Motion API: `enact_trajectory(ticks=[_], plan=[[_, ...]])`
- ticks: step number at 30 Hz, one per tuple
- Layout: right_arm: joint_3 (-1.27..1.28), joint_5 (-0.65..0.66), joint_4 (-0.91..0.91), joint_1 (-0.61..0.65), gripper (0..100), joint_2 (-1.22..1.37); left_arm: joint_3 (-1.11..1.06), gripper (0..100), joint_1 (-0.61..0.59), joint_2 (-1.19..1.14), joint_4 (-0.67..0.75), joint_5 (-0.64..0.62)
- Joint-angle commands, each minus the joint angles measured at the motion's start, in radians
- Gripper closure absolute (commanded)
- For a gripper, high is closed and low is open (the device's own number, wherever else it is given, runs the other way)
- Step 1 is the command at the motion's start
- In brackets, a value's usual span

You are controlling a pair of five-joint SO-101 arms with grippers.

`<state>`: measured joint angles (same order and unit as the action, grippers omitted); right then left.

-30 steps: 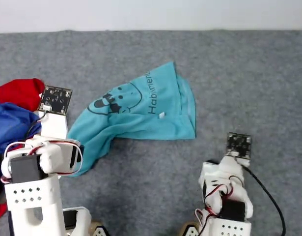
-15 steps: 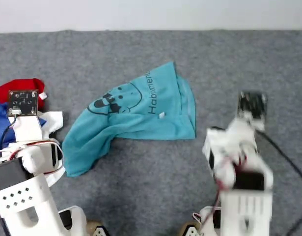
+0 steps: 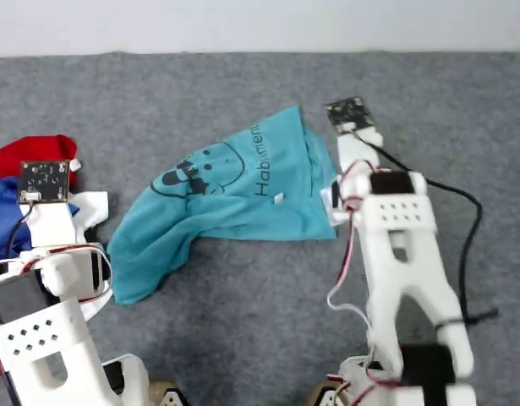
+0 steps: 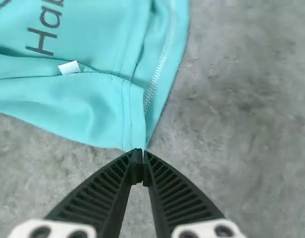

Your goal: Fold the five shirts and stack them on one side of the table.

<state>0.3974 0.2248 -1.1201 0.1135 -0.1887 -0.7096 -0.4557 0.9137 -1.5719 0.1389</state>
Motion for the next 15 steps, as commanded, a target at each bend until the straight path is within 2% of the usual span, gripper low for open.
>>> enact_trajectory(ticks=[1, 4, 10, 15], plan=[[-0.137, 0.009, 0.010, 0.028, 98.7, 0.113, 0.005, 84, -0.005, 0.018, 0.018, -0.009], [-0.233, 0.014, -0.030, 0.054, 96.1, 0.225, 0.010, 84, -0.005, 0.018, 0.018, -0.009], [-0.482, 0.009, -0.200, 0.102, 78.0, 0.456, 0.010, 84, -0.005, 0.018, 0.018, -0.009], [-0.695, 0.014, -0.246, 0.099, 79.5, 0.651, 0.005, 84, -0.005, 0.018, 0.018, -0.009]])
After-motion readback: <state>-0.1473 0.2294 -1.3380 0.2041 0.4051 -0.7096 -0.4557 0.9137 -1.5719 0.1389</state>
